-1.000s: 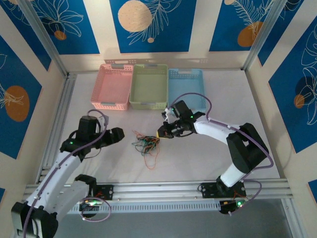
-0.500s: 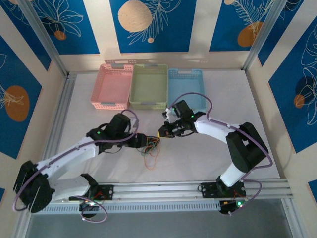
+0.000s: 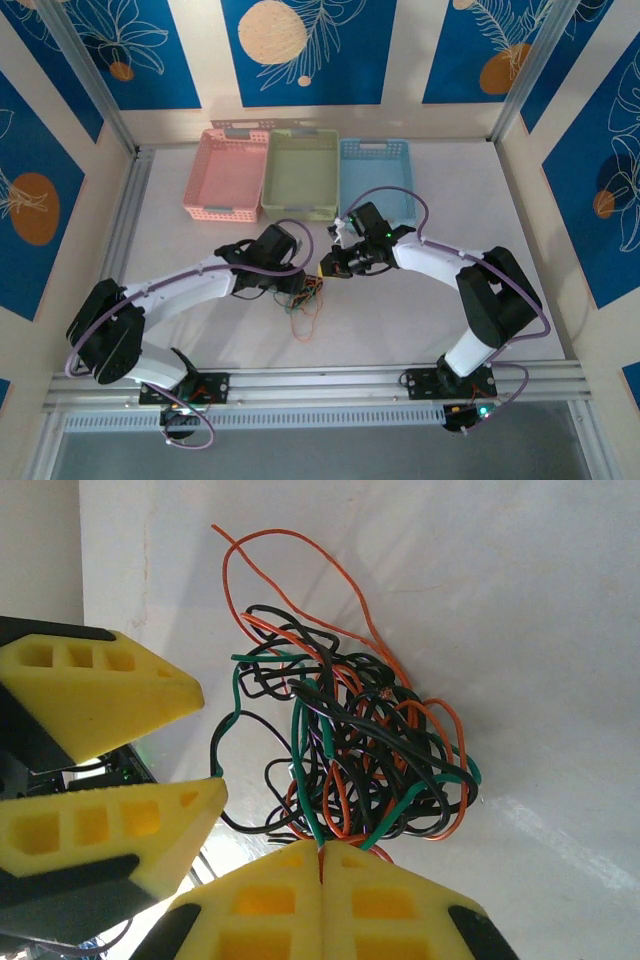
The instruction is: Untangle the cables
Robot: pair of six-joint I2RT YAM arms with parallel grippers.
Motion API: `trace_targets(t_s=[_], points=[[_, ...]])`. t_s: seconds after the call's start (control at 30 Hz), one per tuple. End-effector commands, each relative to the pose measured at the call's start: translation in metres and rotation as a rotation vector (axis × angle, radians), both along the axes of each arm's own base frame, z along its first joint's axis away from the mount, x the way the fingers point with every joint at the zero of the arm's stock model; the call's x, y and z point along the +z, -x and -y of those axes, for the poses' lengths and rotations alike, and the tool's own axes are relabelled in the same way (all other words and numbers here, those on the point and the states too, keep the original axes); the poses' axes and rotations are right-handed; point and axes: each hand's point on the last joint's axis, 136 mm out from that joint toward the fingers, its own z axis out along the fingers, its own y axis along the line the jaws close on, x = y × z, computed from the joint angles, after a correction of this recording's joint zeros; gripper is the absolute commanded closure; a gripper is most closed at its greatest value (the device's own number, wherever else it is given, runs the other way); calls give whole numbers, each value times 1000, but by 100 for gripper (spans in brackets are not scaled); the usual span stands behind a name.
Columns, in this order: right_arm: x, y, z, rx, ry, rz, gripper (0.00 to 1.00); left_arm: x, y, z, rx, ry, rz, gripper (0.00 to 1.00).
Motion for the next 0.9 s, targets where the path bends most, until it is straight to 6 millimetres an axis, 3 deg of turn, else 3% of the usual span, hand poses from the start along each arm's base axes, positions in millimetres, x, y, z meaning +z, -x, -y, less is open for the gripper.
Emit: trace_targets(t_s=[0.0,0.23,0.37,0.5,0.77,0.87], points=[[2,2,2,5,-5,1,100,1,0,-2,-4,-21,22,60],[2,3,6,-5,8,14,100,3,3,-9,17,-26,30,99],[8,0,13,-24,28,44,100,14,1,-24,57,-73,66,100],[15,-10,32,-91,39,74,100,39,-2,-60,146,-179,149,100],[12,-27,106,-334,56,49,100,106,10,-150,365,-269,293,100],[5,-30,134,-422,76,35,100,128,18,-175,420,-258,336,100]])
